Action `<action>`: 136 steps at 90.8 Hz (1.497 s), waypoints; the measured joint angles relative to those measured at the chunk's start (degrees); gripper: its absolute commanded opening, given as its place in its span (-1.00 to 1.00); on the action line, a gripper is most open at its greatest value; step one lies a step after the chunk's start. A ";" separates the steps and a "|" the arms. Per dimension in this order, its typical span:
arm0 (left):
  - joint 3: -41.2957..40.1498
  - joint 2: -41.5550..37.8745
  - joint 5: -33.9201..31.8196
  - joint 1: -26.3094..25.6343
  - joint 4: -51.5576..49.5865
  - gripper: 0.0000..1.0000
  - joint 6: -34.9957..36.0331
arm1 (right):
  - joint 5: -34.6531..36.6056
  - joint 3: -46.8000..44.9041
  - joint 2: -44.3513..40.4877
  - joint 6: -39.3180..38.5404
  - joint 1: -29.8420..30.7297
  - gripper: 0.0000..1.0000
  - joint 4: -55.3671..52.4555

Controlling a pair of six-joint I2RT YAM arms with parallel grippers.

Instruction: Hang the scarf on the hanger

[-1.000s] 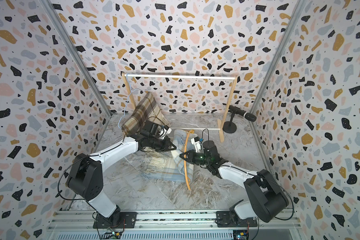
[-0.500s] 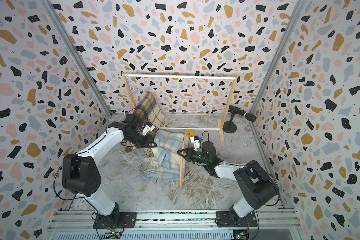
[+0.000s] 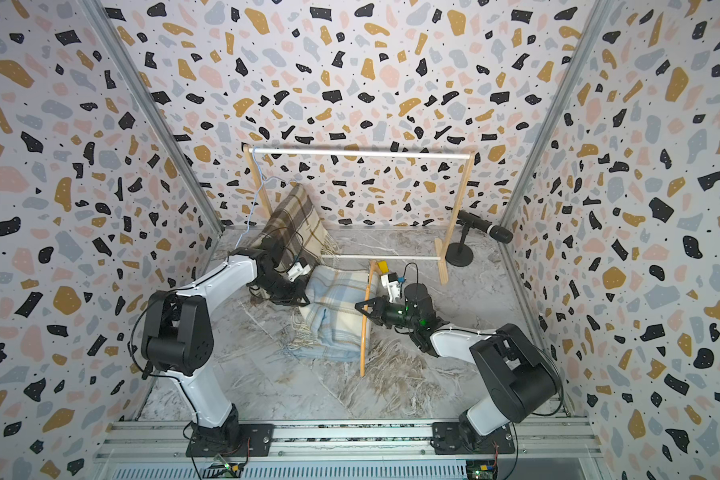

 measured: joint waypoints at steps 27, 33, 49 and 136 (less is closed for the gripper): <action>-0.96 2.16 -0.09 0.00 0.39 -0.86 0.39 | -0.02 2.21 -8.07 3.02 -0.24 -1.00 -9.77; -1.05 2.10 0.81 0.00 0.59 -0.85 0.37 | 0.00 4.22 -9.88 2.97 -0.28 -1.00 -13.75; -2.91 0.57 4.00 0.00 2.58 -0.85 -0.61 | 0.39 10.95 -14.05 1.92 -0.31 -1.00 -24.24; -10.27 -25.73 9.62 0.31 13.16 0.14 -13.20 | 0.92 36.85 -14.29 -9.51 -2.47 -1.00 -53.40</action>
